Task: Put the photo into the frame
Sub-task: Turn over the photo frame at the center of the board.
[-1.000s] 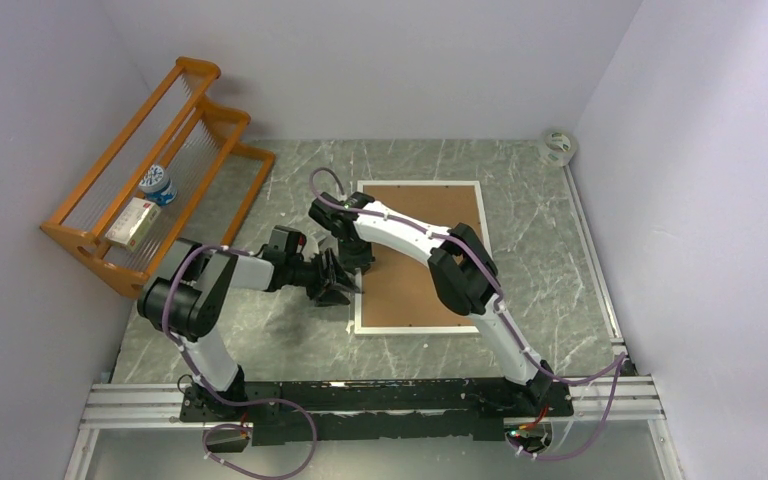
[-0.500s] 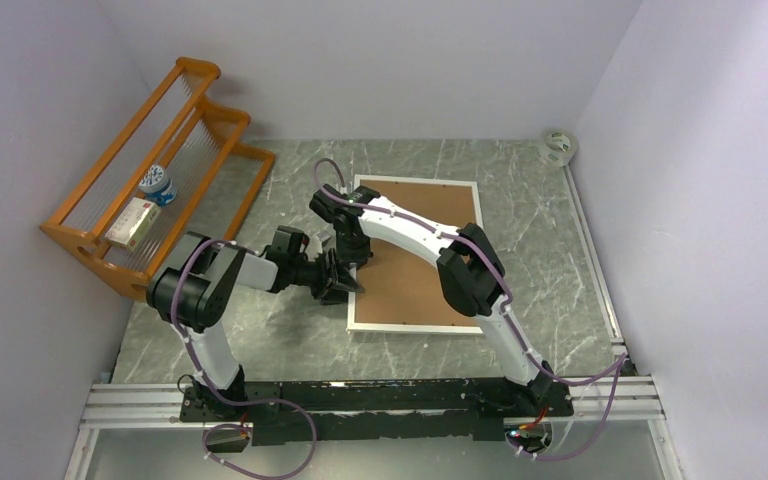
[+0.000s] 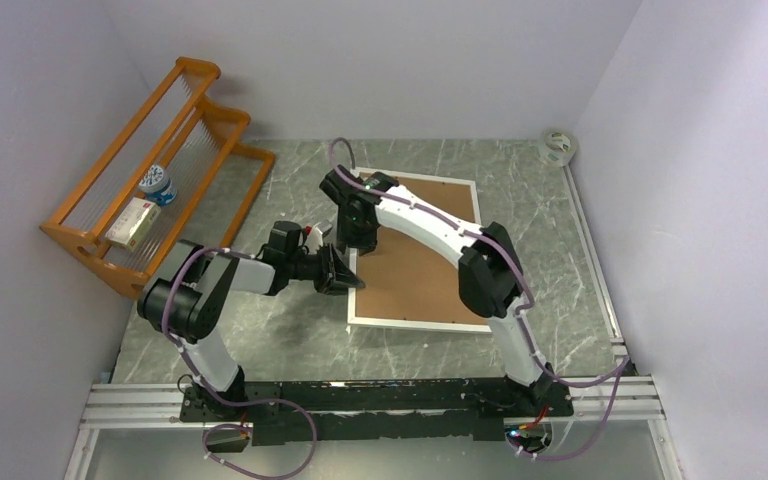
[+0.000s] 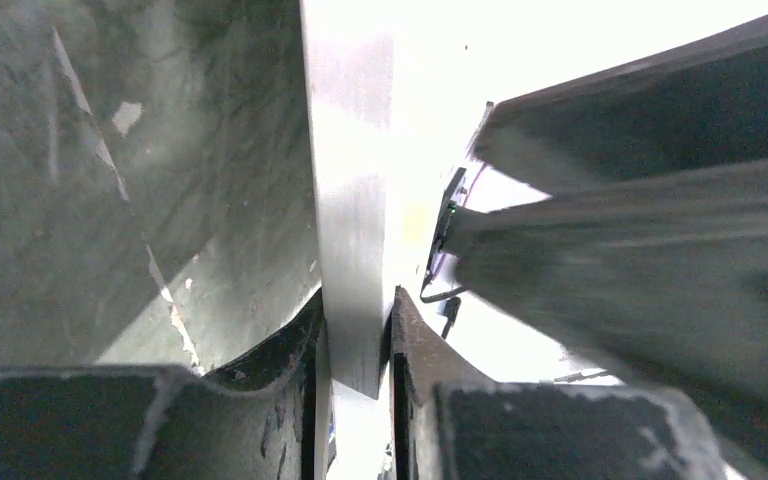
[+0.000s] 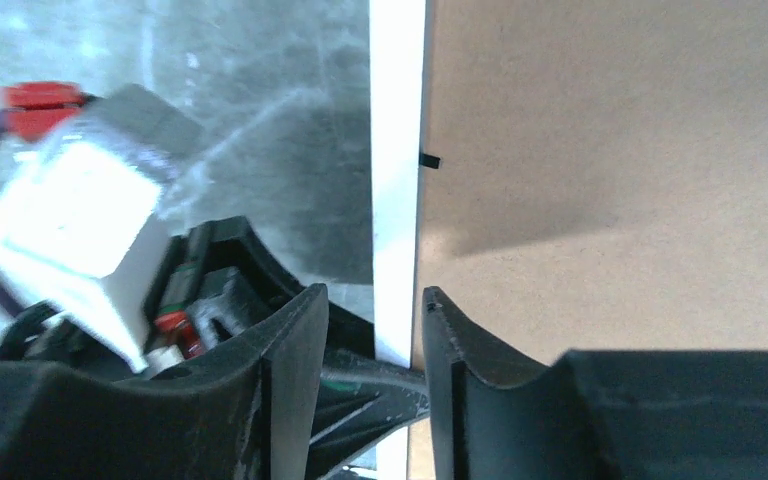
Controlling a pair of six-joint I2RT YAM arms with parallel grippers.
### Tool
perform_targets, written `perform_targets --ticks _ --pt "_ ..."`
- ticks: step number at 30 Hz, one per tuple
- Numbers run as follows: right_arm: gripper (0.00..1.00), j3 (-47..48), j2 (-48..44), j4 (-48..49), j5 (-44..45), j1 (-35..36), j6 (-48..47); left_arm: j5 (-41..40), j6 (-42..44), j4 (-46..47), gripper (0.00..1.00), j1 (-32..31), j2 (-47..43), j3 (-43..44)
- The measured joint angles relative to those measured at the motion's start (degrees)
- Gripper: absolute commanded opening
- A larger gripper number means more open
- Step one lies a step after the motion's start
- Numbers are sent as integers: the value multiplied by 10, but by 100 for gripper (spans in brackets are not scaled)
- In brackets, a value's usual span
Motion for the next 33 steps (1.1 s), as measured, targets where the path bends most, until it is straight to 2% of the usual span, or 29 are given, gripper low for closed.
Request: perform_targets --ticks 4,6,9,13,18,22,29,33 --pt "52 -2 -43 11 2 -12 -1 -4 -1 -28 3 0 -18 2" --pt "54 -2 -67 12 3 -20 0 -4 10 -70 3 4 -35 10" --pt "60 -5 -105 12 9 -36 0 -10 55 -183 3 17 -64 54" --pt "64 -23 -163 21 24 -61 -9 -25 148 -374 3 44 -90 167" --pt "70 -77 -247 57 14 -109 -32 -40 259 -571 3 97 -91 315" --pt "75 -137 -300 105 -14 -161 -46 -88 341 -736 2 119 -82 443" --pt "75 -184 -318 139 -67 -222 -72 -177 415 -905 3 120 -40 645" --pt "76 -195 -318 145 -103 -244 -86 -226 446 -969 2 119 -15 726"
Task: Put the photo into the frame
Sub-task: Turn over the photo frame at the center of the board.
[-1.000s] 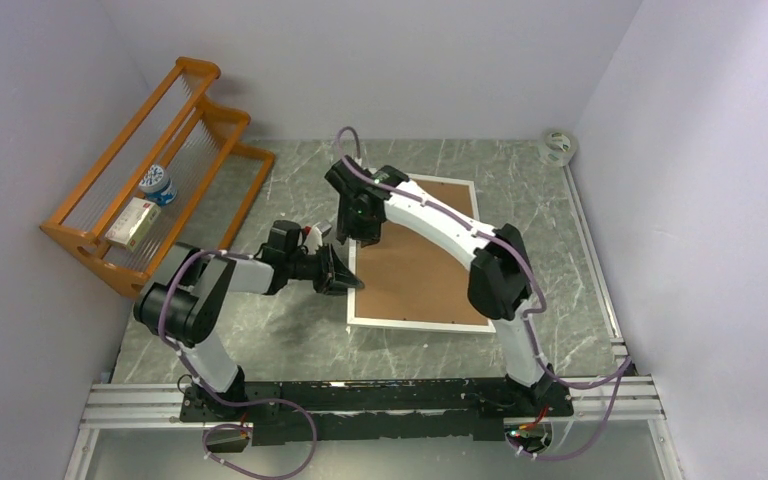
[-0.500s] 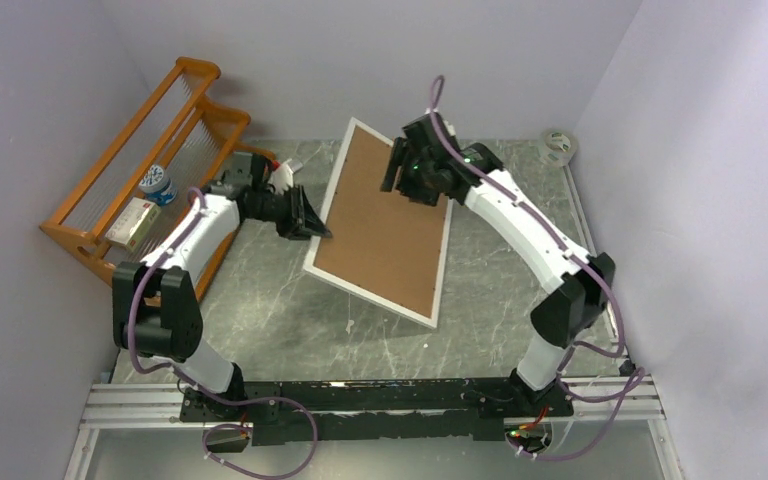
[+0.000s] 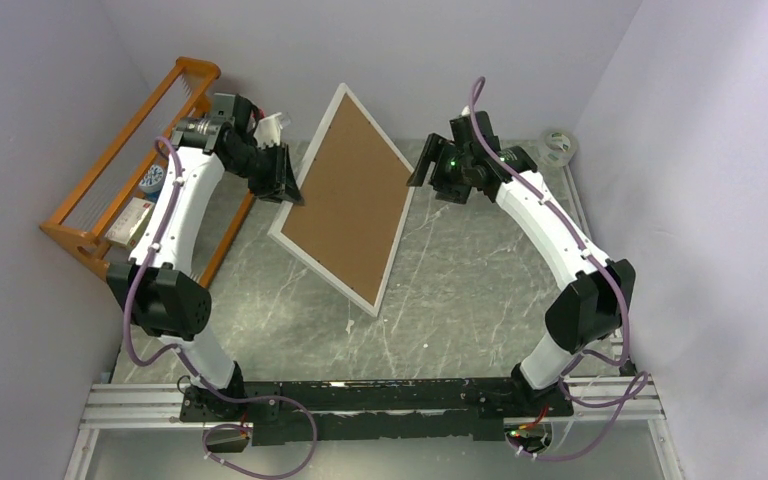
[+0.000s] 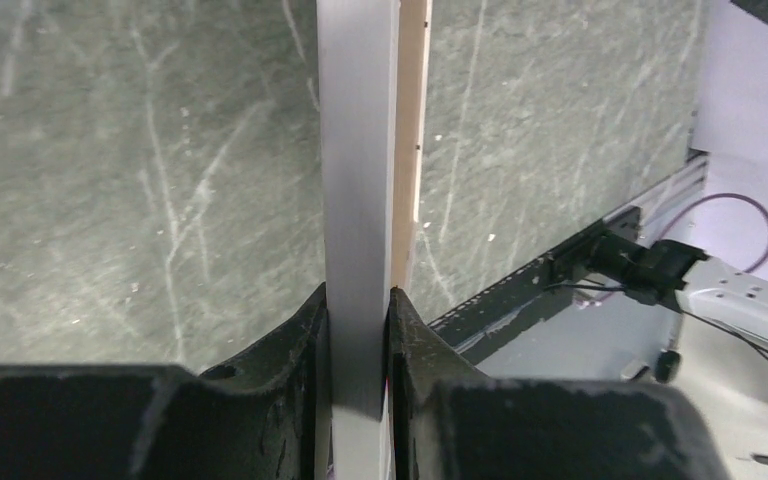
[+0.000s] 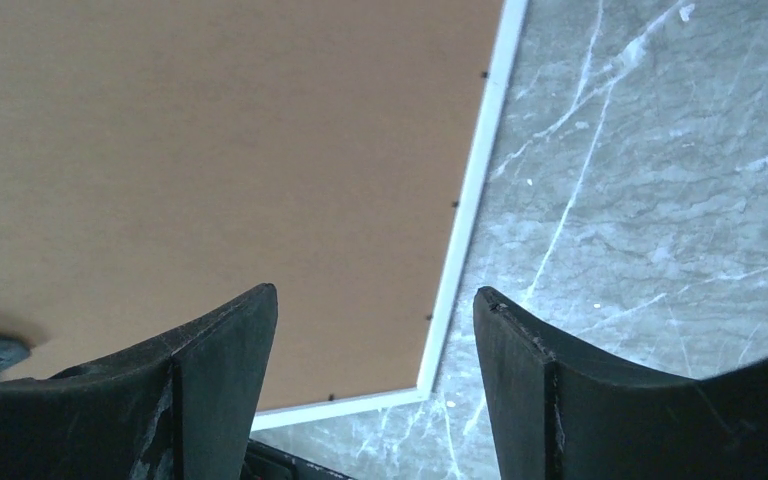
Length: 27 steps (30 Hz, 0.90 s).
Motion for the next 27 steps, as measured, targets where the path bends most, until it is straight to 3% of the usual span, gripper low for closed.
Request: perform_targets --ticks 15,27 --pt "69 -34 0 -2 -39 -34 -13 -143 67 -75 3 -1 -2 119" --pt "72 -34 0 19 -66 -34 18 -199 155 -40 2 -8 -35 162"
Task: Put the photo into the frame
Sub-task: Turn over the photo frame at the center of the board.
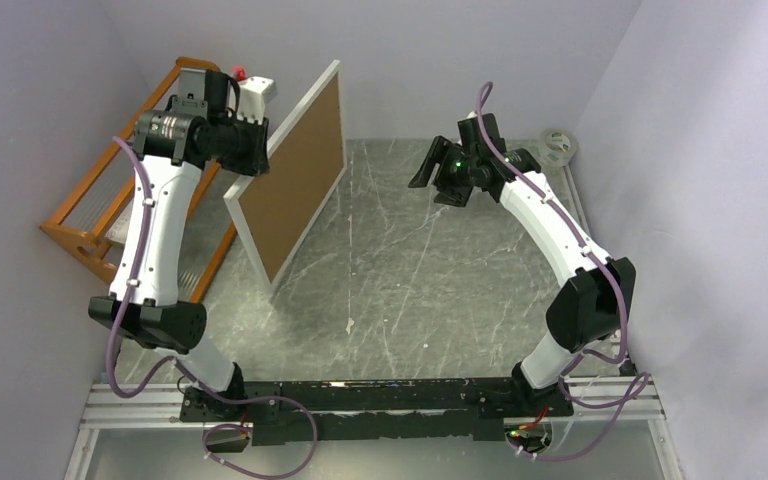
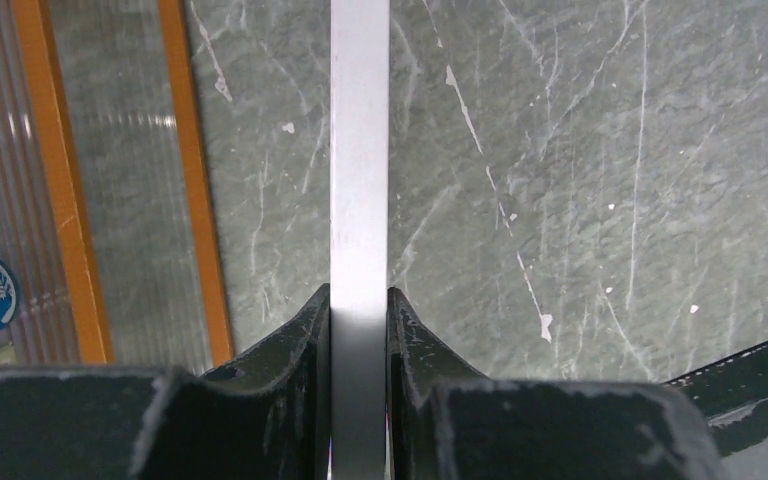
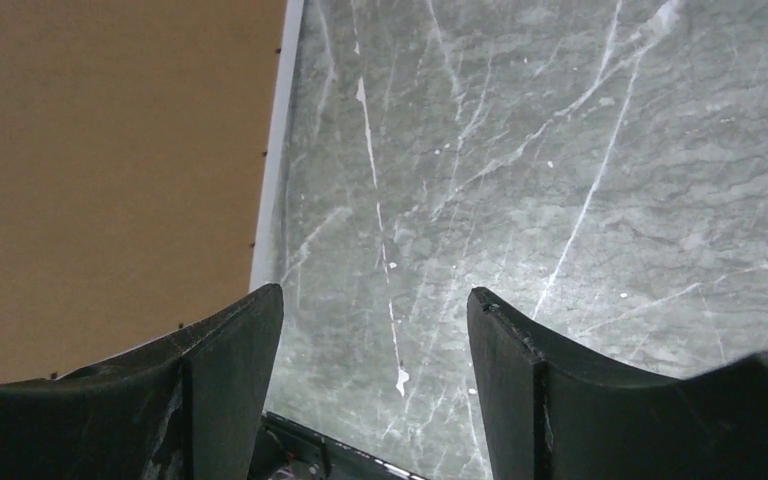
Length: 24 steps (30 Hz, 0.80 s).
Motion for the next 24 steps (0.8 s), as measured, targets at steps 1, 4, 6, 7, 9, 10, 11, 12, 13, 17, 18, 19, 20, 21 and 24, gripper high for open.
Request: perform_targets --ticks 1,4,6,7,9,10,11,12,13,17,18,19,20,21,24 --pt "73 0 0 2 -3 0 2 -5 3 8 2 -7 -7 -10" --pt "74 0 0 11 -9 0 12 -25 12 24 3 -30 -30 -48" --pt "75 3 0 12 -15 0 21 -39 13 29 3 -46 -40 -65" --pt "75 6 0 11 -20 0 26 -45 14 34 3 -53 -44 -72" --pt "76 14 0 12 -29 2 36 -56 14 50 2 -67 -53 -92" --pt "76 19 1 14 -35 3 43 -63 14 59 3 -74 -59 -107" --pt "77 26 3 16 -39 5 48 -70 13 66 3 -83 -65 -122" --pt "77 33 5 17 -41 8 56 -79 13 71 3 -94 -70 -134" --pt "77 40 7 18 -43 11 61 -87 12 78 3 -104 -73 -140" --pt "78 77 24 24 -49 36 86 -126 12 88 3 -141 -77 -151" --pt "78 90 30 23 -49 43 92 -134 12 88 3 -148 -77 -152" --pt "79 109 40 23 -49 51 98 -144 12 88 2 -156 -77 -153" --pt "79 122 47 25 -49 56 103 -150 11 88 3 -162 -77 -153" --pt "79 141 56 25 -49 63 109 -159 11 88 3 -170 -77 -154" --pt "80 183 76 26 -48 80 126 -185 9 88 5 -194 -77 -157"
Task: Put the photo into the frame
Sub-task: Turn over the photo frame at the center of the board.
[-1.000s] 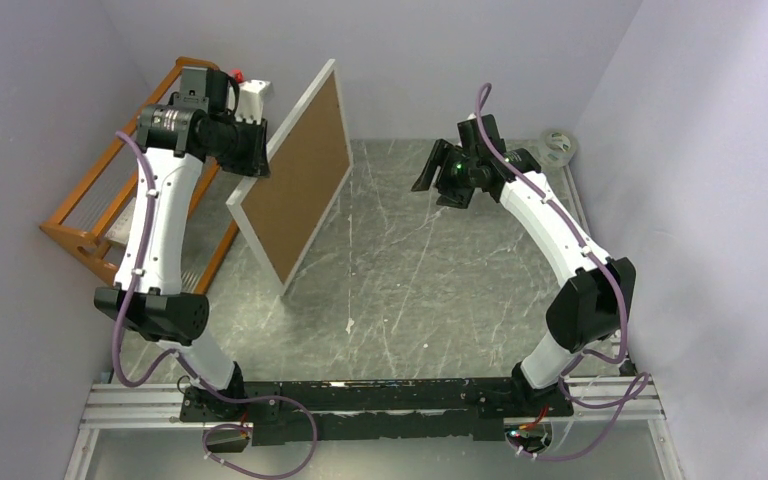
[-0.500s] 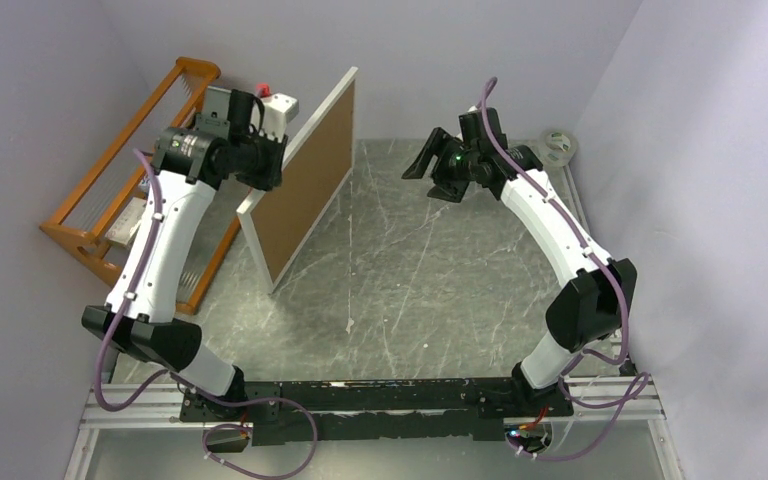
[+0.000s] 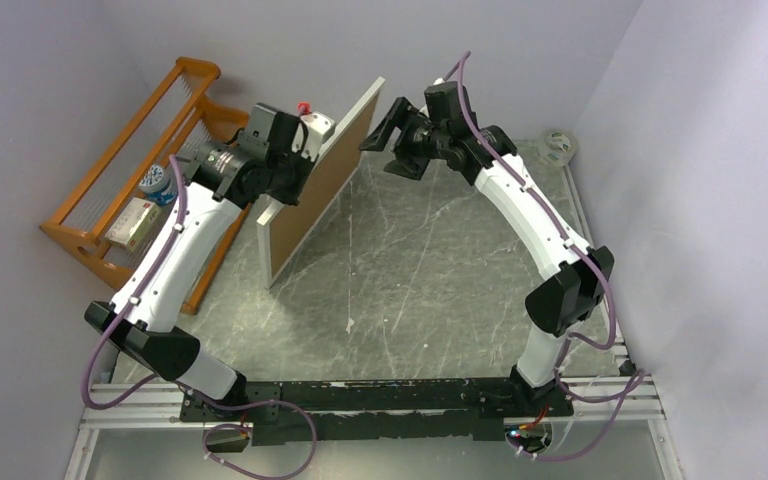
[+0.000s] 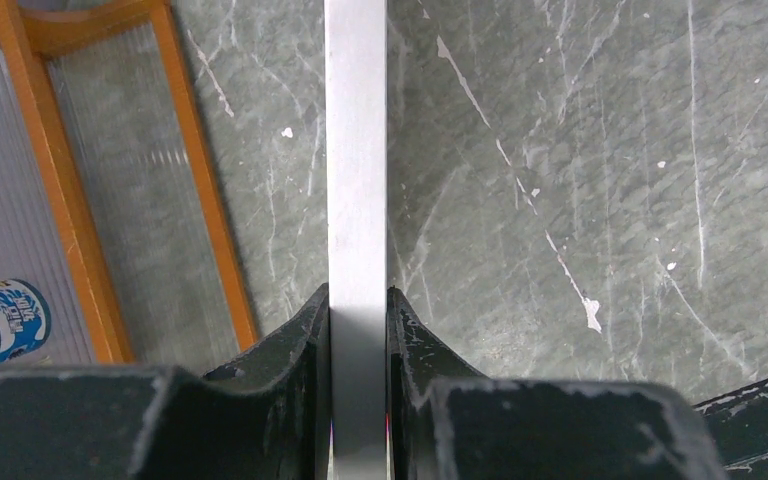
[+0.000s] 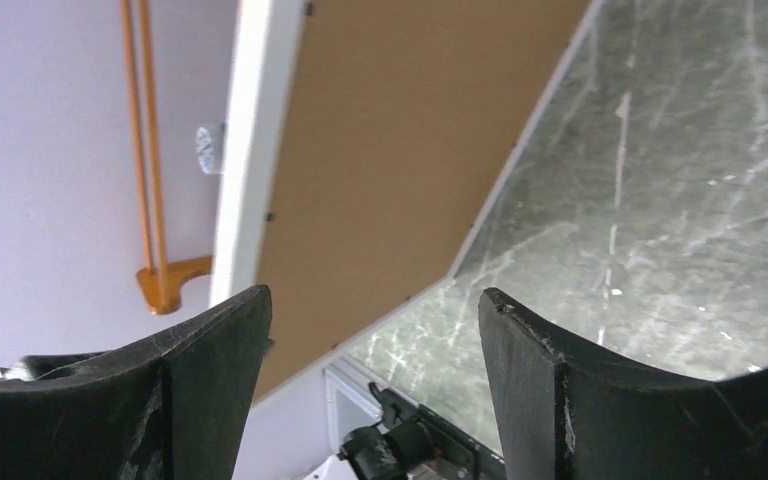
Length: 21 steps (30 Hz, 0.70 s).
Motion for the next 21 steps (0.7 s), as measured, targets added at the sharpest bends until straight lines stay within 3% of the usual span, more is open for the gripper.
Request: perform_targets --ticks 17,21 --pt "78 82 66 12 33 9 74 -76 -17 8 8 -98 3 -24" --pt "73 87 75 0 50 10 80 -92 -18 9 8 -117 7 -27"
